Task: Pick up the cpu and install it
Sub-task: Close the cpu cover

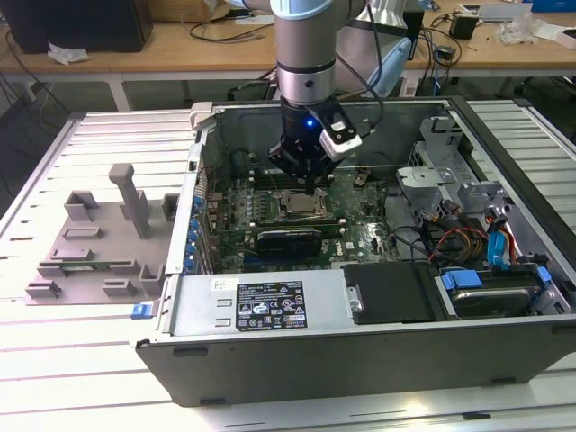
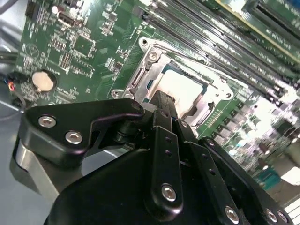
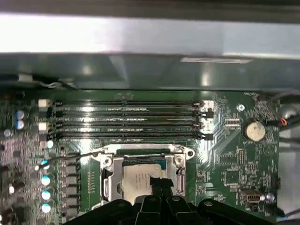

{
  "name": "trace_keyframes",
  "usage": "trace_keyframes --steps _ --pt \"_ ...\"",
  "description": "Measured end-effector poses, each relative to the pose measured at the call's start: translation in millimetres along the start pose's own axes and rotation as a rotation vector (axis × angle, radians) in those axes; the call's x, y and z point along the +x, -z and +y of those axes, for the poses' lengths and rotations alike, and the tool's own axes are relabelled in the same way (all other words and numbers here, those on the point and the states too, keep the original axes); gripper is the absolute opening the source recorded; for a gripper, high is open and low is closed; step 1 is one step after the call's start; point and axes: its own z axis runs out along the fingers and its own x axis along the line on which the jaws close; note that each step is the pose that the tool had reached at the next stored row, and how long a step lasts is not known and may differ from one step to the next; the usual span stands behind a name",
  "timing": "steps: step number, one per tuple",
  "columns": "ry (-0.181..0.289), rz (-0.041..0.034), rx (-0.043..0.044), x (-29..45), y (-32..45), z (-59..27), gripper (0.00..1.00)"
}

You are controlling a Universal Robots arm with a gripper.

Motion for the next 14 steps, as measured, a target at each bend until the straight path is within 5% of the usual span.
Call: trace_keyframes --steps 2,3,4,9,12,13,14 --pt "0.016 0.0038 0.0311 0.3 0.0 0.0 0.11" --pt "0.025 0.0071 0.0619 0.7 0.0 0.0 0.11" --pt "0.036 0.0102 0.0816 1.5 -0.5 0.0 0.11" --pt "0.063 0.0087 0.0747 14.1 -3.9 0.4 0.11" --pt "0.062 0.0087 0.0730 14.7 -4.3 0.4 0.11" --pt "0.062 0.0085 0.0663 14.9 -4.3 0.2 0.11" --pt "0.060 0.0072 0.0414 14.8 -4.5 -0.4 0.11"
